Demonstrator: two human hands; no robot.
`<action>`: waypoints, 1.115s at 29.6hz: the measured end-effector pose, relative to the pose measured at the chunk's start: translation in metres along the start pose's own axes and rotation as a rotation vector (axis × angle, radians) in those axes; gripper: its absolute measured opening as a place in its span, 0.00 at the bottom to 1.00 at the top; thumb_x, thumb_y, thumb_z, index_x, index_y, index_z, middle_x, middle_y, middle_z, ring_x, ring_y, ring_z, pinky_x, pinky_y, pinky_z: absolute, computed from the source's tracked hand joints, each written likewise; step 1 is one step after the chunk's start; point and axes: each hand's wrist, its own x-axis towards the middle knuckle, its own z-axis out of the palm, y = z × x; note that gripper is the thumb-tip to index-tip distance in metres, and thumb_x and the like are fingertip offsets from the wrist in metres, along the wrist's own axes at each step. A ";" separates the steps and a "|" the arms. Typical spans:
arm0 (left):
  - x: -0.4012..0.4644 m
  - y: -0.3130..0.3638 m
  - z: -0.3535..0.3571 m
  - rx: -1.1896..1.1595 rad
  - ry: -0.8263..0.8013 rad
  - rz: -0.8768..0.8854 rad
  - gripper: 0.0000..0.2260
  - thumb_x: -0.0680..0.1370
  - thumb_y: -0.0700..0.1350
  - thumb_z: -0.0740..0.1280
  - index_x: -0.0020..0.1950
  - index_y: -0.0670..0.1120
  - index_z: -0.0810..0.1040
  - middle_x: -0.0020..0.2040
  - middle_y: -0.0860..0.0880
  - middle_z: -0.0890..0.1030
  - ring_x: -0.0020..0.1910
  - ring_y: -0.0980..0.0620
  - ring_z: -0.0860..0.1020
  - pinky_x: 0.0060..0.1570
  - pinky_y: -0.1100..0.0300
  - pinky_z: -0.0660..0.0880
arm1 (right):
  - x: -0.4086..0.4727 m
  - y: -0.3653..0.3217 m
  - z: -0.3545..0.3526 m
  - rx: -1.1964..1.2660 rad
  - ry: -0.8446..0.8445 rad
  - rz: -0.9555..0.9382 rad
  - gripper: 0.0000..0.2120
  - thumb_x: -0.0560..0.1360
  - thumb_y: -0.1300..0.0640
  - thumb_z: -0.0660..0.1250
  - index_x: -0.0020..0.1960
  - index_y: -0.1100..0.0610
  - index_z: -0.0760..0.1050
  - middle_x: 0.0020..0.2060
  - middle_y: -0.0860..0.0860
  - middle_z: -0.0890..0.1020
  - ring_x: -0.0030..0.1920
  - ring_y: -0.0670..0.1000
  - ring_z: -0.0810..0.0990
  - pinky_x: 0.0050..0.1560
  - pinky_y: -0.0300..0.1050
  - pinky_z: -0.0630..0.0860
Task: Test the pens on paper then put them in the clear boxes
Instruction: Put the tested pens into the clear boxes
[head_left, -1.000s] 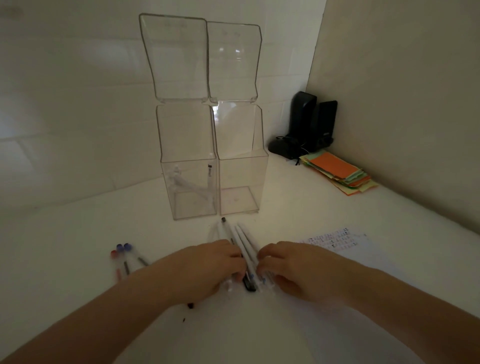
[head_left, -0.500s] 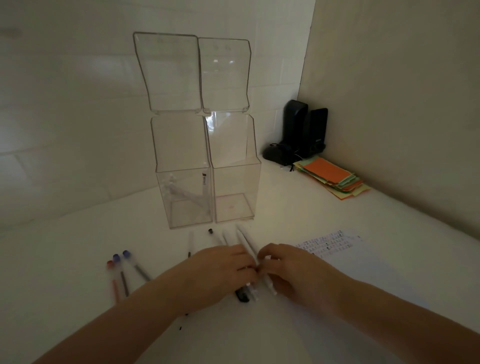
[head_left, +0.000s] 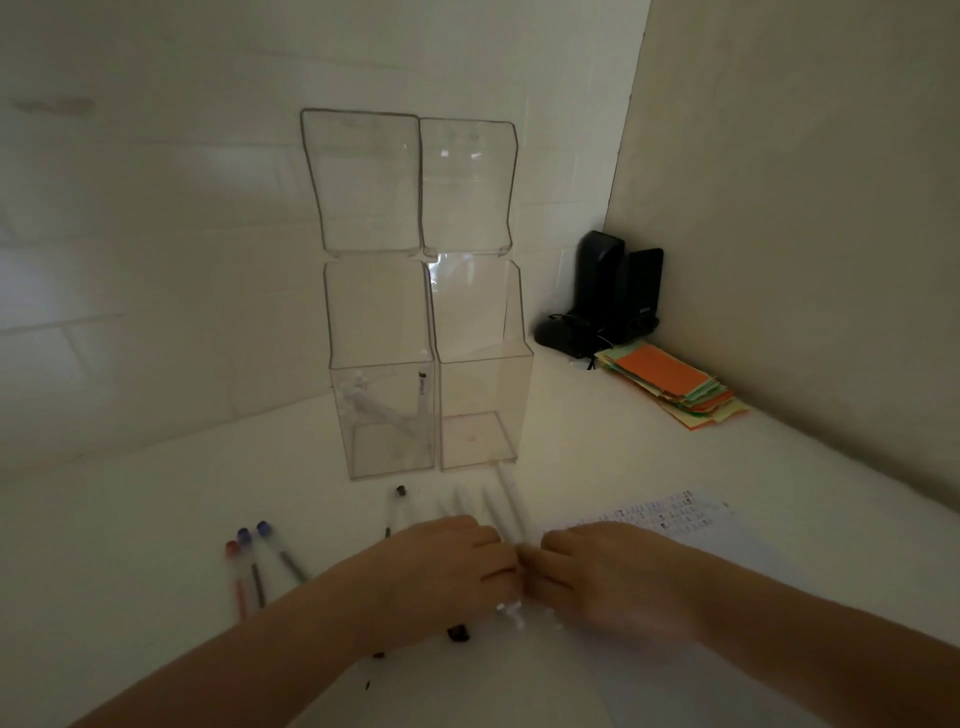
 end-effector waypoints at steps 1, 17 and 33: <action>-0.002 -0.001 -0.002 -0.023 0.047 -0.032 0.08 0.77 0.42 0.58 0.49 0.49 0.76 0.45 0.52 0.79 0.42 0.54 0.75 0.43 0.61 0.69 | 0.001 0.002 -0.003 -0.018 0.005 -0.047 0.04 0.73 0.57 0.61 0.48 0.53 0.71 0.41 0.49 0.78 0.34 0.49 0.74 0.28 0.41 0.70; -0.022 -0.080 -0.101 -0.244 1.083 -0.791 0.05 0.78 0.42 0.59 0.51 0.51 0.71 0.49 0.59 0.76 0.47 0.61 0.76 0.50 0.67 0.71 | 0.072 0.032 -0.102 0.826 1.115 0.463 0.03 0.76 0.52 0.58 0.47 0.44 0.67 0.46 0.33 0.79 0.41 0.40 0.80 0.41 0.32 0.76; -0.040 -0.099 -0.030 -0.145 0.517 -0.901 0.20 0.76 0.52 0.52 0.63 0.46 0.71 0.60 0.49 0.75 0.57 0.53 0.71 0.58 0.55 0.67 | 0.160 0.068 -0.089 1.003 0.510 0.656 0.05 0.77 0.55 0.62 0.53 0.51 0.72 0.51 0.51 0.80 0.44 0.48 0.78 0.49 0.47 0.78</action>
